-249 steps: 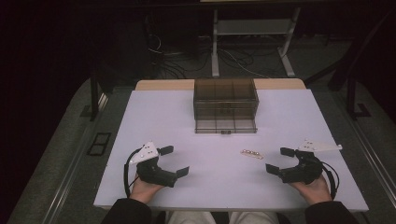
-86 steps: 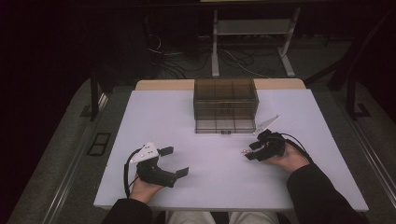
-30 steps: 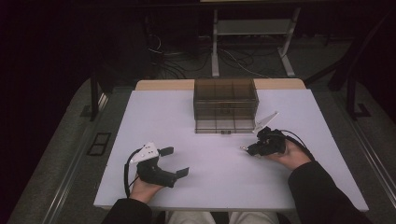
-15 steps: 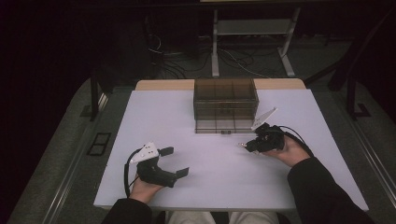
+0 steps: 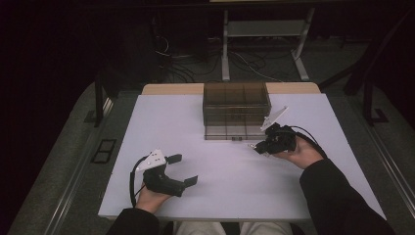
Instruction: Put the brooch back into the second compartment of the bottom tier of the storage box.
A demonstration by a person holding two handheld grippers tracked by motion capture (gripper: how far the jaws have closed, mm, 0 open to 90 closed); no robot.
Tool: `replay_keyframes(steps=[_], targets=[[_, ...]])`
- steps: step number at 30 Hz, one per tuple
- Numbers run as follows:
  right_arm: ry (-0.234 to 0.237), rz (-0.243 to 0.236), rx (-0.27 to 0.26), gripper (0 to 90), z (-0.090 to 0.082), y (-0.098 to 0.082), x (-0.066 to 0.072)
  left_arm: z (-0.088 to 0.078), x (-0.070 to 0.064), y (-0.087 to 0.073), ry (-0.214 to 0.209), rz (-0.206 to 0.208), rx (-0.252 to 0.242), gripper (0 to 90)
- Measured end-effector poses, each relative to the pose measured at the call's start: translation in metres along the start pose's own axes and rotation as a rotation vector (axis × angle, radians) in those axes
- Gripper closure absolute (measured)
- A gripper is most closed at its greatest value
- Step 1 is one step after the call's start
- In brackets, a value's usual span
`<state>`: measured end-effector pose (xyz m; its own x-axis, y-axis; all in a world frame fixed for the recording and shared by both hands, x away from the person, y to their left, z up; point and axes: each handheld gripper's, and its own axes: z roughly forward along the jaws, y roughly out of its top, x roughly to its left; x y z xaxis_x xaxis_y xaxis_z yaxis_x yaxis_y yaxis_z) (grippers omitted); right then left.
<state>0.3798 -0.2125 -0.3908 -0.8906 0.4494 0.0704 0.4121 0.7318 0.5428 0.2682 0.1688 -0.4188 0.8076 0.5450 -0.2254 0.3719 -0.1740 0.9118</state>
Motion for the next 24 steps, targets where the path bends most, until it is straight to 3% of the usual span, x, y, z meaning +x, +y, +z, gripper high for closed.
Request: replay_keyframes(steps=[24], targets=[[-0.010,-0.020,-0.005,78.4,-0.005,0.026,-0.013,-0.002,0.001,0.000,-0.006,-0.007,-0.005,0.0]])
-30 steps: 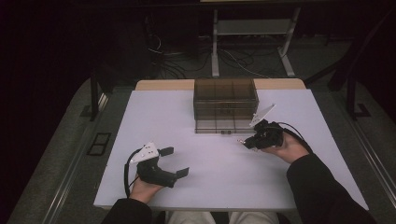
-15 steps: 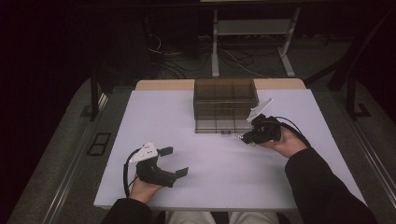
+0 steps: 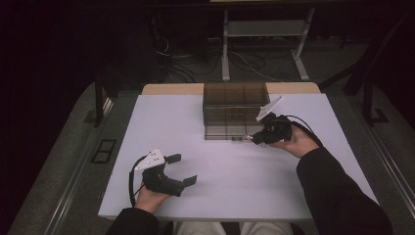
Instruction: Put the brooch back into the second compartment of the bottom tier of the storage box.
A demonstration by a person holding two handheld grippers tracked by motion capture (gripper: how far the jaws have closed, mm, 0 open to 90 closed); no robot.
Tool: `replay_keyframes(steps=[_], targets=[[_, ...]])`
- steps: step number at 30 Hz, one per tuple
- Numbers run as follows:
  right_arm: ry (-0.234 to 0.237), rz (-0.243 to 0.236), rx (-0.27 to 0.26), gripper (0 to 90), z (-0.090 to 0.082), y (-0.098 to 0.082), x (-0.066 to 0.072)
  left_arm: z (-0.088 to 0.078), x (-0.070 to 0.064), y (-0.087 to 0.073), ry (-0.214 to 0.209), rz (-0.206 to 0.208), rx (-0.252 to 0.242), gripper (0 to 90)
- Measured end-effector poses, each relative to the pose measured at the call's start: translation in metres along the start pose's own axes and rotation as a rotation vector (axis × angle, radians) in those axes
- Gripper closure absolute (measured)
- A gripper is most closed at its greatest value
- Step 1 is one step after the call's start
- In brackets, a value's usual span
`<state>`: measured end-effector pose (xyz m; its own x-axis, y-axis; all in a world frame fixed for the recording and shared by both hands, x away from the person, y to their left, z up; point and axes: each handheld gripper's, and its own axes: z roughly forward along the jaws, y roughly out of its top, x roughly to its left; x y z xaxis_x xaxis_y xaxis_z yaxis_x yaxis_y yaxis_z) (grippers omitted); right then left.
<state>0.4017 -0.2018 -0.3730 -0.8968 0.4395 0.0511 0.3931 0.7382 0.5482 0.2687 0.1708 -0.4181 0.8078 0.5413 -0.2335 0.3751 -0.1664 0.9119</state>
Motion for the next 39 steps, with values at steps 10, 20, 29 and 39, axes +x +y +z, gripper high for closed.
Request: replay_keyframes(steps=[10,20,29,39], targets=[[0.000,-0.018,0.002,78.4,0.005,0.010,-0.004,0.001,-0.001,0.000,-0.008,0.004,0.003,0.0],[-0.016,-0.023,0.011,78.4,0.006,0.022,-0.011,0.000,0.000,0.000,-0.004,0.003,0.001,0.0],[-0.033,-0.029,-0.004,78.4,0.001,0.036,-0.015,-0.001,-0.001,0.000,-0.005,0.004,-0.001,0.0],[-0.047,-0.023,-0.020,78.4,0.005,0.046,-0.020,-0.001,-0.001,0.000,-0.005,0.004,-0.004,0.0]])
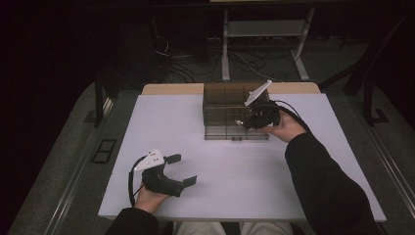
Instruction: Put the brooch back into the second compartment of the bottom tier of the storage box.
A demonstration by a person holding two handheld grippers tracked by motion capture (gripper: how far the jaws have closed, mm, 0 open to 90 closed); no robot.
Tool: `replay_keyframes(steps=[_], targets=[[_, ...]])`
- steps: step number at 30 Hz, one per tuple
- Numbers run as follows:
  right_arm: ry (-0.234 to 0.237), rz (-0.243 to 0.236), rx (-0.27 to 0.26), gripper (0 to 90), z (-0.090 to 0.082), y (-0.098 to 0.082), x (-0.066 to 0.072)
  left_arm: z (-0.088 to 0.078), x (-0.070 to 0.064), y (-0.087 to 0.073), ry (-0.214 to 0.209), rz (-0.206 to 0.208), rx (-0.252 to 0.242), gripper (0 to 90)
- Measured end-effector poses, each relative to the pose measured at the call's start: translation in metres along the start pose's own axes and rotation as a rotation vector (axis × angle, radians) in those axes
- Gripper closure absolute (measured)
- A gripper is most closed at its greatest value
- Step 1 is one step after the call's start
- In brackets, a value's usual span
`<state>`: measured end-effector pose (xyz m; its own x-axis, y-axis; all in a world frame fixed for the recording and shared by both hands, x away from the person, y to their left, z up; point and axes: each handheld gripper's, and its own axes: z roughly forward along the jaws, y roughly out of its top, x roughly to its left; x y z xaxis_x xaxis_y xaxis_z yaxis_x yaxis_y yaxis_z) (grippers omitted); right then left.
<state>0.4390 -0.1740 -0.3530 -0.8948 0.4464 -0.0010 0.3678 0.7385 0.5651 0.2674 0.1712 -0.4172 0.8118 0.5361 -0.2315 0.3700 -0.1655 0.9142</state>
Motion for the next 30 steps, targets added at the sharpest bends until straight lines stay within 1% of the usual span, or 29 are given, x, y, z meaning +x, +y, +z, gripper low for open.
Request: replay_keyframes(steps=[2,8,9,11,12,16,18,19,20,22,23,26,27,29,30], targets=[[0.003,0.006,-0.008,78.4,0.002,0.001,-0.002,0.000,0.000,0.000,-0.001,0.001,0.001,0.0],[-0.011,0.013,-0.021,78.4,0.009,0.000,-0.007,0.000,0.000,0.000,-0.003,0.001,0.001,0.0],[-0.009,0.020,-0.023,78.4,0.011,0.000,-0.008,0.000,0.000,0.000,-0.003,0.002,0.001,0.0],[-0.014,0.016,-0.022,78.4,0.012,0.000,-0.009,0.000,0.000,0.000,-0.003,0.002,0.001,0.0],[-0.012,0.022,-0.028,78.4,0.013,0.000,-0.009,0.000,0.000,0.000,-0.003,0.001,0.000,0.0],[-0.033,0.027,-0.026,78.4,0.019,0.000,-0.010,0.000,0.000,0.000,-0.004,0.002,0.000,0.0],[-0.033,0.034,-0.030,78.4,0.022,0.000,-0.011,0.000,0.000,0.000,-0.004,0.004,0.002,0.0],[-0.044,0.030,-0.032,78.4,0.023,0.000,-0.012,0.000,0.000,0.000,-0.004,0.004,0.002,0.0],[-0.038,0.037,-0.035,78.4,0.024,0.000,-0.011,0.000,0.000,0.000,-0.005,0.004,0.002,0.0],[-0.043,0.038,-0.038,78.4,0.026,0.000,-0.012,0.000,0.000,0.000,-0.005,0.005,0.003,0.0],[-0.051,0.036,-0.035,78.5,0.028,0.000,-0.012,0.000,0.000,0.000,-0.005,0.006,0.004,0.0],[-0.049,0.033,-0.029,78.5,0.030,0.000,-0.013,0.000,0.000,0.000,-0.006,0.008,0.005,0.0],[-0.057,0.034,-0.014,78.5,0.033,0.000,-0.013,0.000,0.000,0.000,-0.006,0.008,0.006,0.0],[-0.052,0.039,-0.009,78.5,0.035,-0.001,-0.013,0.000,-0.001,0.000,-0.007,0.009,0.005,0.0],[-0.057,0.032,-0.004,78.5,0.036,-0.001,-0.014,0.000,-0.001,0.000,-0.008,0.009,0.005,0.0]])
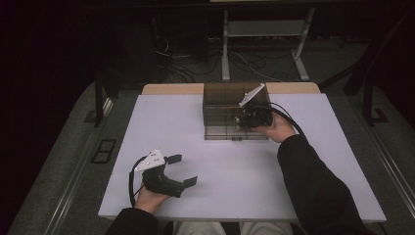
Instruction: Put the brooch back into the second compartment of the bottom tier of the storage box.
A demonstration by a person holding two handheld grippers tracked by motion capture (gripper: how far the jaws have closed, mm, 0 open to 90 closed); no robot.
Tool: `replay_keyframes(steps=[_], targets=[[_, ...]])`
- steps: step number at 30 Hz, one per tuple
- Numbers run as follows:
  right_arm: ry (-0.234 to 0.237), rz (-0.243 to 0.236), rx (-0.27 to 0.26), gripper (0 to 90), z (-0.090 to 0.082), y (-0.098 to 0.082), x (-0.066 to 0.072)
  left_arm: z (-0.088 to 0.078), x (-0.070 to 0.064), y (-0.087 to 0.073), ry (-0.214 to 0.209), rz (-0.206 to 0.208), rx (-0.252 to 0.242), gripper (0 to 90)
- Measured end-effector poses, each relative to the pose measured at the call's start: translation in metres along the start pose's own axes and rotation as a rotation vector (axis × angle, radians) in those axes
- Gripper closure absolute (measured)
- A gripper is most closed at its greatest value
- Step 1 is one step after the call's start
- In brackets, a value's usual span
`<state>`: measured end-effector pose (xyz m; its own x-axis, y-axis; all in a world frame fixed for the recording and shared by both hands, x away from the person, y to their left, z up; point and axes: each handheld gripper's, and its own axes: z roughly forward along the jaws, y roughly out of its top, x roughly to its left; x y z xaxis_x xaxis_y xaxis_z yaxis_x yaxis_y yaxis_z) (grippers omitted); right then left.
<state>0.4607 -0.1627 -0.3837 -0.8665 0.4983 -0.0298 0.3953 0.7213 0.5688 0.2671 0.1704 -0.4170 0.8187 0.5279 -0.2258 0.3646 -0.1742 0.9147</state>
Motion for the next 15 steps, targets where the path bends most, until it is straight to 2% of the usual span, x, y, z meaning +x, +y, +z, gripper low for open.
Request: replay_keyframes(steps=[9,15], targets=[[-0.011,-0.002,0.045,78.5,0.013,-0.003,-0.003,0.000,0.000,0.000,-0.002,0.002,0.001,0.0],[-0.014,-0.004,0.042,78.5,0.017,-0.001,-0.004,0.000,0.000,0.000,-0.002,0.001,0.002,0.0]])
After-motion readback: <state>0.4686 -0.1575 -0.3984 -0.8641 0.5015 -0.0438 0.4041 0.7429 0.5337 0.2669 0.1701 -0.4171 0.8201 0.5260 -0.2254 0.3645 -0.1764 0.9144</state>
